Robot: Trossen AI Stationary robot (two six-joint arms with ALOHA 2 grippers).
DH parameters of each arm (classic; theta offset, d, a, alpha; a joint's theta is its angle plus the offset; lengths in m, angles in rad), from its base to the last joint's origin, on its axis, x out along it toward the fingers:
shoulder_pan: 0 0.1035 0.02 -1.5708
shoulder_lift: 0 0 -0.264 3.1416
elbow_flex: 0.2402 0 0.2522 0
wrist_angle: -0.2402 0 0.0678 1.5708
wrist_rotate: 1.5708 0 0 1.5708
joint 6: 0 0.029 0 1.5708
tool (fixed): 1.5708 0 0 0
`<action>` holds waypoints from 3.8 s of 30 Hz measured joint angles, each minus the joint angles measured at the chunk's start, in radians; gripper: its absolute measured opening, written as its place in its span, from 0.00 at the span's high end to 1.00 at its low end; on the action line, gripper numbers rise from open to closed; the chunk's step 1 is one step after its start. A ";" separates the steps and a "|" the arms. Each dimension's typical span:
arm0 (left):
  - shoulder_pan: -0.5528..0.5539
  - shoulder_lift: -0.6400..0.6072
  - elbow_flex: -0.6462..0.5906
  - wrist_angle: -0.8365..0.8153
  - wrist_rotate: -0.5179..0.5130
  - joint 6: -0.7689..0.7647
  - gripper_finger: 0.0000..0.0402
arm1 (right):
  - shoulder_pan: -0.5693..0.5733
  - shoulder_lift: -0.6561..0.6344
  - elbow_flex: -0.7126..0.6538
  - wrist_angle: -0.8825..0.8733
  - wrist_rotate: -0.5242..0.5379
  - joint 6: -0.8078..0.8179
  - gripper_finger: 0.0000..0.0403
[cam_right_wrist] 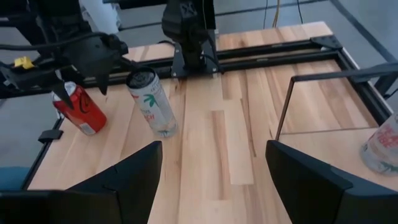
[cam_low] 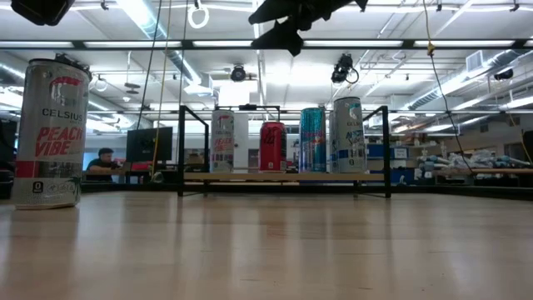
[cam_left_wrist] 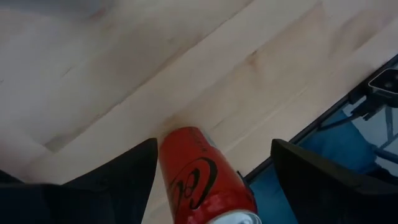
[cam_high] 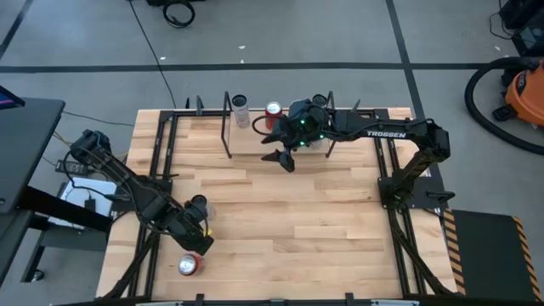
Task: Place canned beverage on shelf
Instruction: Put the red soda can on the shelf aligned with other red soda can
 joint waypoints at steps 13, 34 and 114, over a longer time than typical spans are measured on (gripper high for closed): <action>-0.004 -0.007 0.000 0.002 0.040 -0.045 0.21 | 0.000 0.000 0.000 0.078 0.000 0.000 0.27; -0.178 -0.013 0.000 -0.015 0.059 -0.240 0.03 | 0.000 0.000 0.000 0.110 0.000 0.000 0.27; -0.198 0.124 0.000 0.135 -0.017 -0.119 0.21 | 0.000 0.000 0.000 0.151 0.000 0.000 0.27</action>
